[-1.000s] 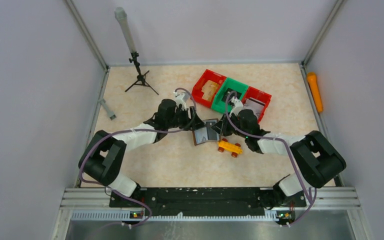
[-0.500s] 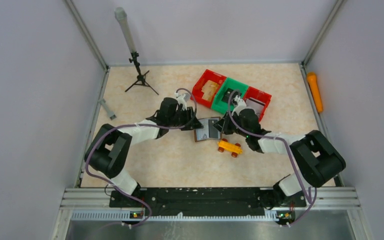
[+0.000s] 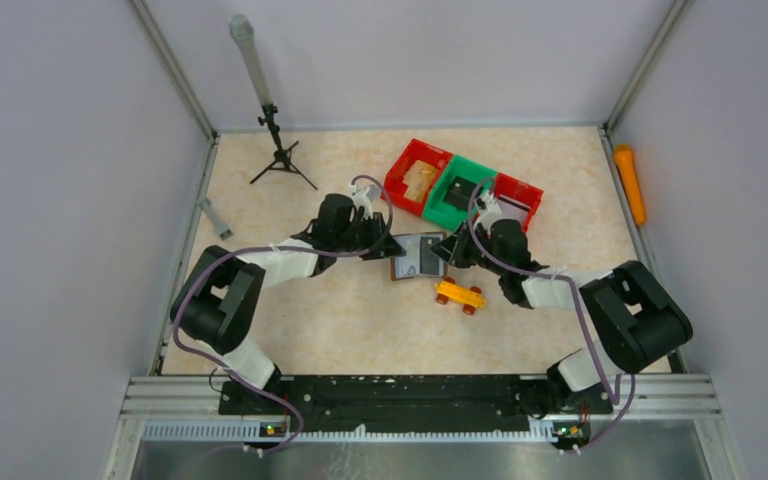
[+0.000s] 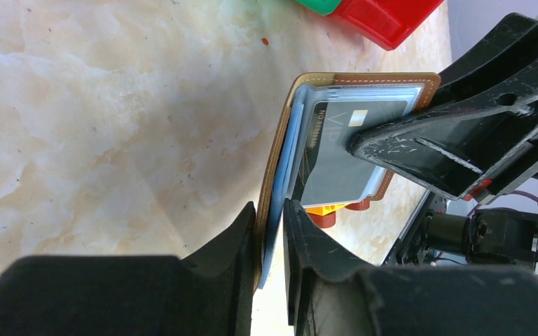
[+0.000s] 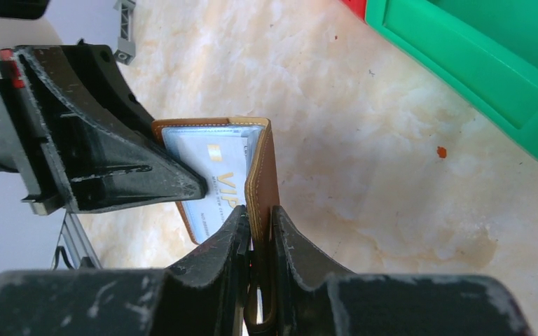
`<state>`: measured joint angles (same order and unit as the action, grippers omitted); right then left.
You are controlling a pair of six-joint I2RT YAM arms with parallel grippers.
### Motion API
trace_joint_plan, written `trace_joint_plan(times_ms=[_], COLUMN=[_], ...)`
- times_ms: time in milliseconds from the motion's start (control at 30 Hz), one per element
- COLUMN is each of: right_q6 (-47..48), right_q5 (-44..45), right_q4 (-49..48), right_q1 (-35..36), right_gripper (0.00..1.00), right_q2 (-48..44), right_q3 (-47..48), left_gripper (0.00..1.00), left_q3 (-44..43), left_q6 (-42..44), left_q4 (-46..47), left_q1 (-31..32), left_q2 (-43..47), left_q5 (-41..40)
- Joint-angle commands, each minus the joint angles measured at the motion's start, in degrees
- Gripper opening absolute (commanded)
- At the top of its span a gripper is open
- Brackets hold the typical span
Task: Take the credit cards out of the card holder
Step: Remove the credit card from the card holder.
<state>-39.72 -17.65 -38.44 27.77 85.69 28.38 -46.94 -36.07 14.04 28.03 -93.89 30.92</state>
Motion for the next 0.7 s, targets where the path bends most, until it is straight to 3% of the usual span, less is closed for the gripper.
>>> trace_joint_plan(times_ms=[0,100,233,333,533,667], right_q6=[-1.3,-1.3,-1.0,0.3,3.9,6.3], right_q5=[-2.2,-2.3,-1.8,2.0,14.0,15.2], right_q4=[-6.1,-6.1,-5.6,-1.0,12.2,11.1], right_q1=[-0.5,-0.5,-0.5,-0.6,-0.5,0.0], right_gripper=[0.06,0.06,0.06,0.17,0.52,0.54], right_q2=[0.0,0.1,-0.1,-1.1,-6.1,-10.3], right_q3=[-0.1,-0.2,-0.1,0.4,2.3,0.9], left_gripper=[0.25,0.25,0.11,0.01,0.00,0.00], left_q3=[-1.4,-1.7,-1.6,-1.1,0.6,1.2], left_q6=[-0.6,-0.7,-1.0,-0.9,-1.2,-1.0], left_q4=[2.7,2.6,2.9,3.0,3.8,3.3], left_q1=[-0.2,-0.2,-0.2,-0.2,-1.1,-1.4], left_q2=[-1.7,-2.1,-2.2,-1.3,1.0,2.1], left_q5=[2.5,2.7,2.9,2.2,0.1,-1.5])
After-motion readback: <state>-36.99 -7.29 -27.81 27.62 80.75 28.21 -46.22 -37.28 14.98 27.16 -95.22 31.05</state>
